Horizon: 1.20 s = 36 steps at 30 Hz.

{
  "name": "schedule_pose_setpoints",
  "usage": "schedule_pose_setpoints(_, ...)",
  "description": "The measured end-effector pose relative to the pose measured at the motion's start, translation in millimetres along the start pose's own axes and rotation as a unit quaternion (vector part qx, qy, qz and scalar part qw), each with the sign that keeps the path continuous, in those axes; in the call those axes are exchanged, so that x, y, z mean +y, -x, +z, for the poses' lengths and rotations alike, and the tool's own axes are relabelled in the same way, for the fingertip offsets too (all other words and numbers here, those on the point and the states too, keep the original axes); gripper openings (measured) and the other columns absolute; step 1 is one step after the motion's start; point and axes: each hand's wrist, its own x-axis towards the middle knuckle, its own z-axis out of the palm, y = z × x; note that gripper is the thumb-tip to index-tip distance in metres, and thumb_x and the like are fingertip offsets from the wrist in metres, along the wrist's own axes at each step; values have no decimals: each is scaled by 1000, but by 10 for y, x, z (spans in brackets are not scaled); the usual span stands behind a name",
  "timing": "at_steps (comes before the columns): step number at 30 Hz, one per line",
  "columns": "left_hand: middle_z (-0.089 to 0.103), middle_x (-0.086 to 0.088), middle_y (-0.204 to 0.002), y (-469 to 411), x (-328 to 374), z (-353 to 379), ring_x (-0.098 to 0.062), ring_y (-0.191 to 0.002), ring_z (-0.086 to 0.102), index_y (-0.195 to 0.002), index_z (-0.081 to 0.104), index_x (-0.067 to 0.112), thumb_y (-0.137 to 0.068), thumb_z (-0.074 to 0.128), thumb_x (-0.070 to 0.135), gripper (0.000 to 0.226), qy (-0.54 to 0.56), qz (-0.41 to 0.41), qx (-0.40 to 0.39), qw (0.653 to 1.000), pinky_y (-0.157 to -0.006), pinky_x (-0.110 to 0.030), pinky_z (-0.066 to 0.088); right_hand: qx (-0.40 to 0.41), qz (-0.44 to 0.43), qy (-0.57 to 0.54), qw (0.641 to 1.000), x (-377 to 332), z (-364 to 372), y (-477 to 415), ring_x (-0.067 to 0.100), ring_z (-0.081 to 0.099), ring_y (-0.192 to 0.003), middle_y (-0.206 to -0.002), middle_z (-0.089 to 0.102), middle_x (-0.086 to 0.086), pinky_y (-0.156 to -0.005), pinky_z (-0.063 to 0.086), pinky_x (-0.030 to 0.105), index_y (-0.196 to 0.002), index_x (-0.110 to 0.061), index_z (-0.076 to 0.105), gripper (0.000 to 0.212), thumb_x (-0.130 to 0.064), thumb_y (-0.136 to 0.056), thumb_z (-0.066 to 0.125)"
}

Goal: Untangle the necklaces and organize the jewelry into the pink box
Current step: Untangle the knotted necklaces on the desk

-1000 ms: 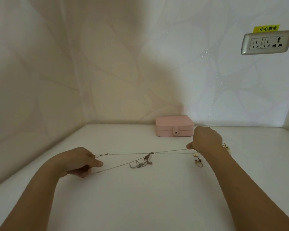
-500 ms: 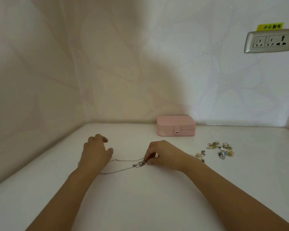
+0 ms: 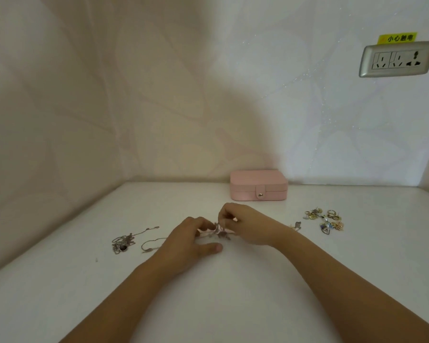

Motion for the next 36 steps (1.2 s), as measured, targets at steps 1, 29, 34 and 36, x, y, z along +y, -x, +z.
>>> schedule_pose_setpoints(1,53,15,-111,-5,15,-2,-1,-99,51,-105,57,38,-74,77,41,37,45,-5,12,999,-75,-9,37,12,3,-66,998,-23,-28,12,7,51,-77,-84,56,-8,-75,43,24,-88,-17,53,12,-13,-97,48)
schedule_pose_setpoints(29,33,-2,-51,46,253,-257,-15,-49,47,-57,43,14,-82,65,35,39,491,-147,0,858,-65,-33,58,64,147,-416,895,-120,-273,111,13,42,-48,-53,48,2,-68,46,27,-60,-10,59,52,-47,-94,49)
schedule_pose_setpoints(34,38,-2,-53,64,168,-340,-18,-58,54,-51,48,17,-75,67,39,37,468,-149,-65,868,-75,-34,57,12,189,-598,779,-111,-429,134,10,24,-38,-44,30,-1,-37,37,20,-60,-14,44,59,-64,-90,38)
schedule_pose_setpoints(36,43,-1,-54,48,115,-356,-17,-58,57,-59,52,14,-74,71,33,31,433,-150,-52,887,-71,-31,55,14,189,-578,794,-91,-505,164,8,20,-37,-45,27,-3,-32,17,17,-60,-15,43,60,-70,-85,42)
